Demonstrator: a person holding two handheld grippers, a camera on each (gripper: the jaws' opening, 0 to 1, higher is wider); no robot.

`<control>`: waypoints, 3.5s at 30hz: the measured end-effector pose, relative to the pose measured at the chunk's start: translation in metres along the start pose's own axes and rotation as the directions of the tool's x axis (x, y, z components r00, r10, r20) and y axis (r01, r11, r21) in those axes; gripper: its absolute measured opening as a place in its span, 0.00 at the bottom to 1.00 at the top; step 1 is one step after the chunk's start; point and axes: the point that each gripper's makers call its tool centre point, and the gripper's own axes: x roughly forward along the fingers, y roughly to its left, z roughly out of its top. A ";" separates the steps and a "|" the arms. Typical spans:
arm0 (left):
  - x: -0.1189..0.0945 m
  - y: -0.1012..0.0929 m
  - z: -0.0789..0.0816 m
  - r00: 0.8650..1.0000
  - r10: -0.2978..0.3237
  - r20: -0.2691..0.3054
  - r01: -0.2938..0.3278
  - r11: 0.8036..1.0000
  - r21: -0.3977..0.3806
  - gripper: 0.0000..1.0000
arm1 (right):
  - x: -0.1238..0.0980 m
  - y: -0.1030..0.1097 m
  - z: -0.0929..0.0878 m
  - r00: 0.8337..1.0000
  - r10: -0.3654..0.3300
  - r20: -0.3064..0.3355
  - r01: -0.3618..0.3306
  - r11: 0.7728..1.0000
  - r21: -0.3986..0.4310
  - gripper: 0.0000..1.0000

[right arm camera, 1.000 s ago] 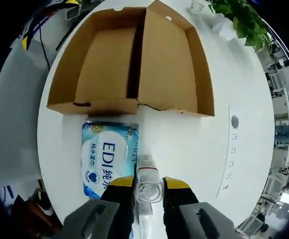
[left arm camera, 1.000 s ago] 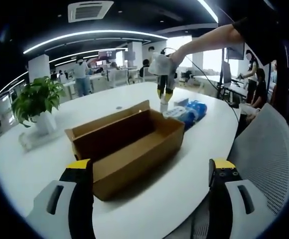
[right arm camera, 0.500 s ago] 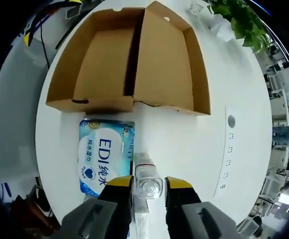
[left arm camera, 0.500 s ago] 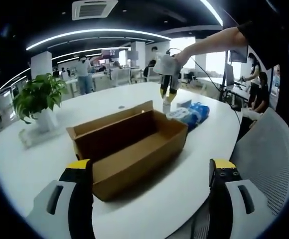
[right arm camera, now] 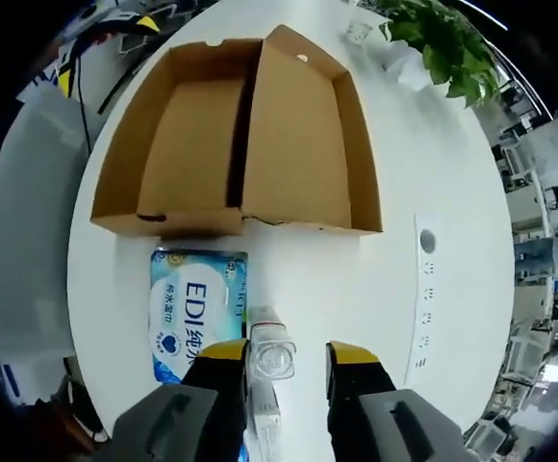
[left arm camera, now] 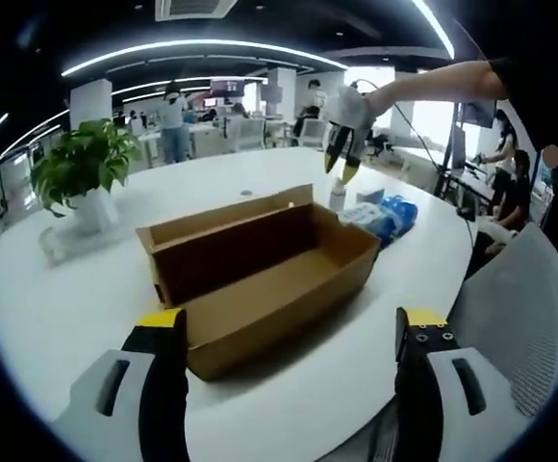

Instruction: Operate the shoe box by opening the lid, removing the specified soft item, and placing it in the target area until the item is outside and the box remains undamaged.

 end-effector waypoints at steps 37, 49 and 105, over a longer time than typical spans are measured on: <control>0.016 0.087 -0.015 0.956 0.270 -0.115 -0.292 0.910 -0.295 0.36 | -0.007 -0.027 0.048 0.962 -0.040 0.269 -0.067 0.923 0.380 0.27; 0.021 0.100 -0.033 0.927 0.328 -0.180 -0.369 0.881 -0.296 0.26 | 0.012 -0.047 0.061 0.942 -0.125 0.310 -0.079 0.817 0.571 0.28; 0.023 0.117 -0.057 0.868 0.406 -0.284 -0.492 0.776 -0.394 0.02 | 0.081 -0.055 0.079 0.951 -0.219 0.219 -0.115 0.407 0.906 0.02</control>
